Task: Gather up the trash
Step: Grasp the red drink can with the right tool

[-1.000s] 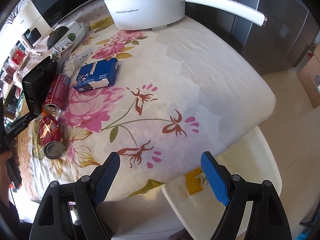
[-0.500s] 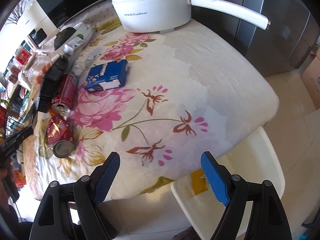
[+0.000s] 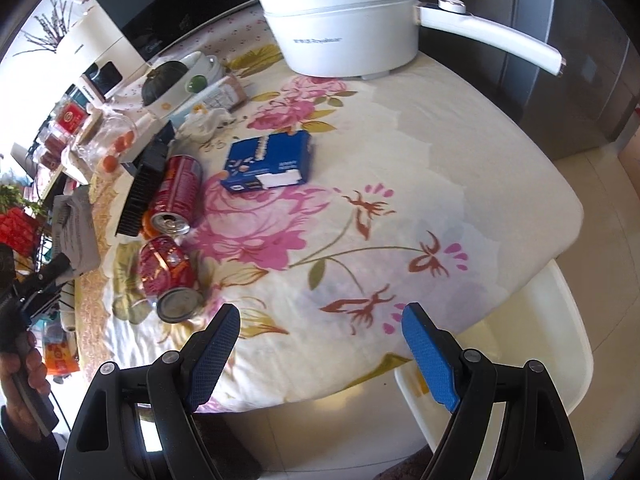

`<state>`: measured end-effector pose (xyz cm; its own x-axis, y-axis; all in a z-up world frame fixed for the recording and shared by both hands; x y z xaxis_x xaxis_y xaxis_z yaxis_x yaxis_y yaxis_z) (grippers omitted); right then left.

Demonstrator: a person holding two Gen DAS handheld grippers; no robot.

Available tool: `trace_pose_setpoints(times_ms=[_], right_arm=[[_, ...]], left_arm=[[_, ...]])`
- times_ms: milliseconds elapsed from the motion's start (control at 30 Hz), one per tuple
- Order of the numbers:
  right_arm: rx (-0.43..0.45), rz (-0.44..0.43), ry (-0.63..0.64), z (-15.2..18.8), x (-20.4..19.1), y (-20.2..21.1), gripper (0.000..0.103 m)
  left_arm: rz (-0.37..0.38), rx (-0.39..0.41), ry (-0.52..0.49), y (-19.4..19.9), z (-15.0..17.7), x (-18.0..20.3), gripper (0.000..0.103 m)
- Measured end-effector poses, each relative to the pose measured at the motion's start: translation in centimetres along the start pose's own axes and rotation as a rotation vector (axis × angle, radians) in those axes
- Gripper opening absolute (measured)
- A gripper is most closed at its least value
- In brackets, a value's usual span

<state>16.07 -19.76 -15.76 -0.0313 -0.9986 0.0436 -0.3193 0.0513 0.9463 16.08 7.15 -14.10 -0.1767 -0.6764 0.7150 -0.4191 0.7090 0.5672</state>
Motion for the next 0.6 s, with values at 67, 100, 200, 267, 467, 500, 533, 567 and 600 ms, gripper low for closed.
trace_pose_setpoints(times_ms=[67,100,200,267,467,500,533,567,600], right_arm=[[-0.004,0.003,0.008,0.1,-0.3,-0.2,0.084],[-0.007,0.005,0.012,0.1,-0.4,-0.4,0.084],[-0.012,0.012,0.015,0.1,-0.6,-0.6,0.084],[-0.01,0.013,0.013,0.0,-0.6,-0.6,0.084],[-0.021,0.023,0.024,0.0,-1.1,-1.2,0.084],[-0.022,0.019,0.028,0.0,-1.4,-1.2,0.084],[-0.02,0.013,0.036,-0.1,-1.8,-1.1,0.084],[-0.015,0.008,0.046,-0.2,-2.4,-1.0,0.084],[-0.012,0.003,0.057,-0.3,-3.0,-0.9,0.084]], left_arm=[[-0.035,-0.116,-0.009,-2.1,1.8,-0.4,0.035],[-0.015,-0.145,0.013,-2.7,2.3,-0.4,0.035],[0.144,-0.038,0.071,-1.2,0.4,1.4,0.035],[0.214,0.065,0.065,1.1,-1.5,2.6,0.035],[0.093,0.063,0.052,2.1,-1.5,0.9,0.035],[0.087,0.081,0.033,2.7,-1.7,1.3,0.035],[0.067,0.096,0.006,3.3,-1.9,1.7,0.035],[0.019,0.11,-0.031,3.9,-2.1,2.0,0.035],[-0.03,0.114,-0.052,4.4,-1.9,1.8,0.035]])
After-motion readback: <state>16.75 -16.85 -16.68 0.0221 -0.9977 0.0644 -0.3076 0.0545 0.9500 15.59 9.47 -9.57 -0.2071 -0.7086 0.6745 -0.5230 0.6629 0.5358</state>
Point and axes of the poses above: each gripper's, at about its wrist camera, not at the fingertips, and y roughly against the way its jaws point, x to its right, z to its underside, the point moved 9 cm from there along -y, roughly the way its jaws point, and after that the axes turned 14 degrees about z, right-handed, at the moved point
